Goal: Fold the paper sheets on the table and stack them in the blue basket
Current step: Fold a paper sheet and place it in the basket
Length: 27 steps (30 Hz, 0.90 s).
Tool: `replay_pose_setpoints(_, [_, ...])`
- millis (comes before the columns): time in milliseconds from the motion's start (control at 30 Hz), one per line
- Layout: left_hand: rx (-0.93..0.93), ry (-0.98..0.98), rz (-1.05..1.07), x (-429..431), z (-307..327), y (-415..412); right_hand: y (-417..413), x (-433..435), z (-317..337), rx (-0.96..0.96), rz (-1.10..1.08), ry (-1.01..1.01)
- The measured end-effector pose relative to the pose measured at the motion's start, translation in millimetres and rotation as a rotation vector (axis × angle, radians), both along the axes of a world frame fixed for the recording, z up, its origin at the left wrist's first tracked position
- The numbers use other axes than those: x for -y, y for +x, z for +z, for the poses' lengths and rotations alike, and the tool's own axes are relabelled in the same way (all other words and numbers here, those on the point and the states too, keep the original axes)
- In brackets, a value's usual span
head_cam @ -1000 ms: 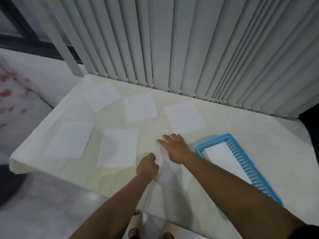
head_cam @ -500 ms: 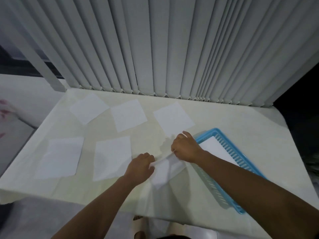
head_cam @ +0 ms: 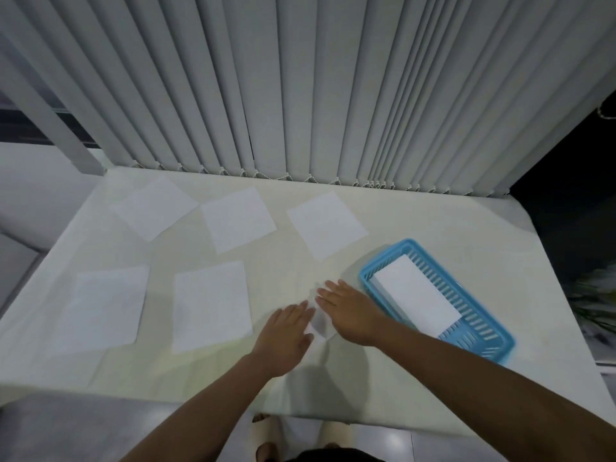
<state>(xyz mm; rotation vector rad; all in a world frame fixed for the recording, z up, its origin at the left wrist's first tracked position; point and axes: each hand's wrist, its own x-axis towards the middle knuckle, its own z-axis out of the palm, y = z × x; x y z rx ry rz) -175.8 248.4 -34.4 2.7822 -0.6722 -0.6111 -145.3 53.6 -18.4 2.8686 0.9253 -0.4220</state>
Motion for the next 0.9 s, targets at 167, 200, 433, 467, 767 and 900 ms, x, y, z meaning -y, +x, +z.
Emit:
replay_pose_setpoints(167, [-0.027, 0.119, -0.061, 4.4, -22.3, -9.9, -11.4, -8.4, -21.5, -0.076, -0.182, 0.012])
replay_pose_setpoints(200, [-0.01, 0.121, -0.068, 2.9, -23.8, -11.4, -10.6, -8.9, -24.4, -0.087, -0.213, 0.014])
replay_pose_setpoints(433, [0.023, -0.092, 0.173, 16.1, -6.1, 6.4, -15.3, -6.4, -36.6, -0.134, -0.402, -0.009])
replay_pose_setpoints(467, [0.003, -0.13, 0.255, 21.6, -3.1, 13.2, -17.9, -4.8, -38.7, -0.129, -0.405, -0.014])
replay_pose_setpoints(767, [-0.385, -0.147, 0.417, 37.4, 9.7, 65.4, -46.3, 4.5, -24.2, 0.121, -0.52, 0.197])
replay_pose_setpoints(900, [-0.498, -0.417, 0.623, 29.4, 24.9, 76.8, -50.8, -3.7, -6.6, 0.049, -0.835, 0.498])
